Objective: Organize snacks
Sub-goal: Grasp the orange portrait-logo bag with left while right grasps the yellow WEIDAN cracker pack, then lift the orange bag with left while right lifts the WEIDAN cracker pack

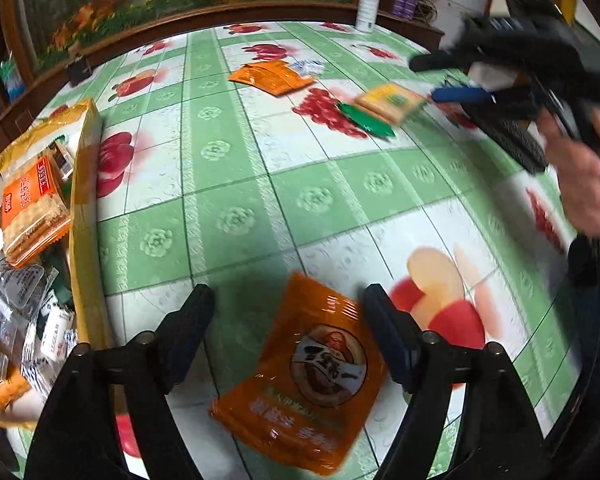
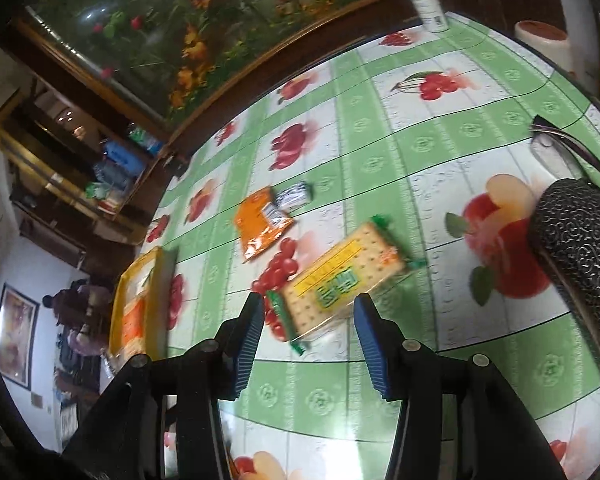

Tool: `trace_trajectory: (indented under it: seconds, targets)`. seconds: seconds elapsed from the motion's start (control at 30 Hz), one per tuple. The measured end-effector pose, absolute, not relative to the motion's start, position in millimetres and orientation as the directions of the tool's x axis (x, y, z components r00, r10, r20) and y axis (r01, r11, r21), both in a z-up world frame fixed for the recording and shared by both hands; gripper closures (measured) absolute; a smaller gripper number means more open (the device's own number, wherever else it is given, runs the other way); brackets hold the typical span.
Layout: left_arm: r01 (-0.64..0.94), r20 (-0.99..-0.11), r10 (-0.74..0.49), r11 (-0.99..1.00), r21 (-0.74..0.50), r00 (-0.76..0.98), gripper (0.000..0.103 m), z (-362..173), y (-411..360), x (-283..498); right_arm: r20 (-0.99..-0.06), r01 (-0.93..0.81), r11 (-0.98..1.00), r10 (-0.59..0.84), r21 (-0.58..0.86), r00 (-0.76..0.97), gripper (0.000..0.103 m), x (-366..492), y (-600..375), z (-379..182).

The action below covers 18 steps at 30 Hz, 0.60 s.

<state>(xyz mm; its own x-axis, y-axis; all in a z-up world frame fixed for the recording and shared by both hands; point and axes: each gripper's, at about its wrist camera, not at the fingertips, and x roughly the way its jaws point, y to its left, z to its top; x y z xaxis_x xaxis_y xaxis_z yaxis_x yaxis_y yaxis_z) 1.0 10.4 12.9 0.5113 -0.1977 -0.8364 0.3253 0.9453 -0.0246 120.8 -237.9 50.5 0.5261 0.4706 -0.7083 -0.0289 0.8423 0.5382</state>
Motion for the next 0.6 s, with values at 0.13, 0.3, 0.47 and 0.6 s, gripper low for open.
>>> trace_trajectory:
  seconds: [0.13,0.3,0.47,0.6]
  targets:
    - [0.341,-0.833,-0.243,0.937,-0.069,0.498,0.025,17.4,8.7,-11.4,-0.717,0.014,0.901,0.336,0.434,0.611,0.050,124.7,-243.4,54.9]
    - [0.343,-0.800,-0.317,0.927,-0.149,0.509,0.025,31.8,22.3,-27.7,-0.732,0.019,0.913,0.314,0.407,0.605,0.047,148.6,-248.3,35.3]
    - [0.341,-0.815,-0.287,0.933,-0.117,0.503,0.025,30.9,31.5,-37.6,-0.761,-0.053,0.878,0.442,0.476,0.474,0.047,137.5,-230.0,30.0]
    - [0.349,-0.823,-0.266,0.933,-0.089,0.502,0.025,28.0,31.0,-38.2,-0.713,-0.149,0.794,0.598,0.589,0.366,0.048,119.1,-209.0,39.7]
